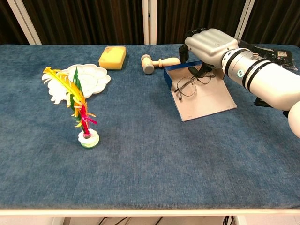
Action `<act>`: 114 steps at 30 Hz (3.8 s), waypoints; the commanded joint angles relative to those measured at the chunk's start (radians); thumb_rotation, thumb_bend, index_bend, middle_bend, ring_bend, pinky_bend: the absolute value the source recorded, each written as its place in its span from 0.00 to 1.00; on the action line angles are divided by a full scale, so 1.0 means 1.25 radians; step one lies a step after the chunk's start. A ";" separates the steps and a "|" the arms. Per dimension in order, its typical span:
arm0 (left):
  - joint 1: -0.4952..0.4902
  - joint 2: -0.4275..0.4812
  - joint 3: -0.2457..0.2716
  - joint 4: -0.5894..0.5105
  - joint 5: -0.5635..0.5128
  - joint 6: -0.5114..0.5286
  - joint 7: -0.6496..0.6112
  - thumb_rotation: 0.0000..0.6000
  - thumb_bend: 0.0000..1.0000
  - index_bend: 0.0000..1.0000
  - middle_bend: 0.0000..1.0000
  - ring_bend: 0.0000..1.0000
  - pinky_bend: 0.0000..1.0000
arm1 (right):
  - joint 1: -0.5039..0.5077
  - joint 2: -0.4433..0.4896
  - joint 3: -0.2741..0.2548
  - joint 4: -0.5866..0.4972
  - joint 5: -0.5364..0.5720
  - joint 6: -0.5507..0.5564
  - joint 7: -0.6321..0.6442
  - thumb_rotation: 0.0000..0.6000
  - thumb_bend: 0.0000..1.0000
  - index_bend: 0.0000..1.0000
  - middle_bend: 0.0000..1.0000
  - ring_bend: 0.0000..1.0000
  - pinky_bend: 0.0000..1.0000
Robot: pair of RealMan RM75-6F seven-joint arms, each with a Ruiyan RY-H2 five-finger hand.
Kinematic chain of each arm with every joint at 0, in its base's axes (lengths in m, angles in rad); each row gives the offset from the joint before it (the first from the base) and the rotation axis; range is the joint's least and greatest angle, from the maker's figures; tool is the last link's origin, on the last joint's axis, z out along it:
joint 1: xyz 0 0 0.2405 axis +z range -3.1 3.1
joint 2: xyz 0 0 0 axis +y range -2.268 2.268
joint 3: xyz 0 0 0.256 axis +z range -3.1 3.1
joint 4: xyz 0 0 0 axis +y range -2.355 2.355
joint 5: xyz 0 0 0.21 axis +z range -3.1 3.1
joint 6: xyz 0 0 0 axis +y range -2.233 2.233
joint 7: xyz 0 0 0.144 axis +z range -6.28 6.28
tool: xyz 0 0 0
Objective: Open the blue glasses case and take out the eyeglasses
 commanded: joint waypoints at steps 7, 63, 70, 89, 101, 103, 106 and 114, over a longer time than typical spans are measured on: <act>-0.001 -0.001 0.000 0.001 0.000 -0.002 0.000 1.00 0.06 0.34 0.29 0.20 0.07 | 0.002 -0.021 0.010 0.021 0.008 -0.006 -0.020 1.00 0.45 0.56 0.33 0.00 0.00; -0.002 -0.005 0.000 0.009 0.001 -0.002 -0.003 1.00 0.06 0.34 0.29 0.20 0.06 | -0.039 -0.037 0.032 -0.034 0.000 0.063 -0.123 1.00 0.44 0.48 0.32 0.00 0.00; -0.001 -0.004 0.000 0.004 0.000 0.000 0.000 1.00 0.06 0.34 0.29 0.20 0.06 | -0.026 0.000 0.068 -0.097 0.123 -0.037 -0.157 1.00 0.37 0.27 0.26 0.00 0.00; -0.003 -0.003 0.000 0.000 0.007 0.001 0.003 1.00 0.06 0.34 0.29 0.20 0.06 | -0.130 0.181 -0.057 -0.340 -0.028 0.002 0.046 1.00 0.31 0.30 0.20 0.00 0.00; -0.002 0.000 0.001 -0.004 0.011 0.006 0.003 1.00 0.06 0.34 0.29 0.20 0.06 | -0.153 0.162 -0.105 -0.291 -0.069 -0.011 0.104 1.00 0.36 0.43 0.21 0.00 0.00; -0.002 0.000 0.002 -0.004 0.011 0.005 0.003 1.00 0.06 0.34 0.29 0.20 0.06 | -0.155 0.160 -0.107 -0.286 -0.068 -0.013 0.104 1.00 0.36 0.43 0.21 0.00 0.00; -0.002 -0.001 0.001 -0.002 0.010 0.004 0.000 1.00 0.06 0.34 0.29 0.20 0.06 | -0.158 0.161 -0.110 -0.284 -0.066 -0.016 0.102 1.00 0.37 0.44 0.22 0.00 0.00; -0.002 -0.001 0.004 0.000 0.014 0.002 -0.013 1.00 0.06 0.34 0.29 0.19 0.06 | -0.162 0.156 -0.106 -0.274 -0.059 -0.021 0.103 1.00 0.38 0.48 0.22 0.00 0.00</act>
